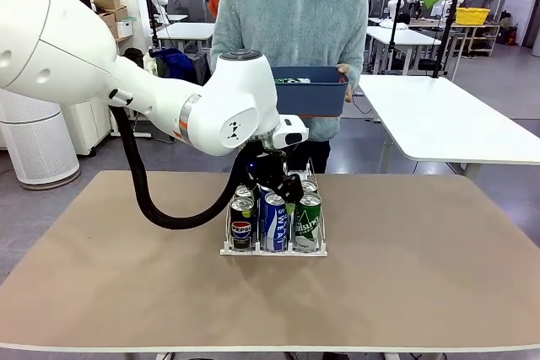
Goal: Fill the beverage cans into the dispenser.
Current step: Pick up the Sprite handed by the human.
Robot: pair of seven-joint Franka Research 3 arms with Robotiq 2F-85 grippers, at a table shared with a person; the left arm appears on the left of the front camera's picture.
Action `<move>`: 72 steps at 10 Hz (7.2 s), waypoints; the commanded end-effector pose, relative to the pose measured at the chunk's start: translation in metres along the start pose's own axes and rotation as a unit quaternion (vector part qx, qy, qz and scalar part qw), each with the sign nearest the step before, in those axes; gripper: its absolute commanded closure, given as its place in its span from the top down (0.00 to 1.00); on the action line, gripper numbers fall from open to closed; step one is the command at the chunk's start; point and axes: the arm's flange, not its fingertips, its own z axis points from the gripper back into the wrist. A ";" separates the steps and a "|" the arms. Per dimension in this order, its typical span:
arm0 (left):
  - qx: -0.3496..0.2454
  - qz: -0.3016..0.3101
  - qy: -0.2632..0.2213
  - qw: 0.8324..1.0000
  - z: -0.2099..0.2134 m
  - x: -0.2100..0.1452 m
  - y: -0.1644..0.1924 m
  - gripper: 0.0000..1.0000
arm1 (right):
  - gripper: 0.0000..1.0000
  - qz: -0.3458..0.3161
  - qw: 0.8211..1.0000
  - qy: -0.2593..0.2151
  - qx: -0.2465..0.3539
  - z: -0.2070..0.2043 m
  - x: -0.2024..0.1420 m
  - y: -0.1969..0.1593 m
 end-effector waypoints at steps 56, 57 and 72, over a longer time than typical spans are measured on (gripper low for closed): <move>0.022 -0.093 -0.249 0.964 0.462 -0.061 0.119 0.97 | 1.00 -0.001 1.000 0.000 0.001 0.000 -0.001 0.001; 0.022 -0.093 -0.249 0.964 0.462 -0.061 0.119 0.97 | 1.00 -0.001 1.000 0.000 0.001 0.000 -0.001 0.001; 0.022 -0.093 -0.249 0.964 0.462 -0.061 0.119 0.97 | 1.00 -0.001 1.000 0.000 0.001 0.000 -0.001 0.001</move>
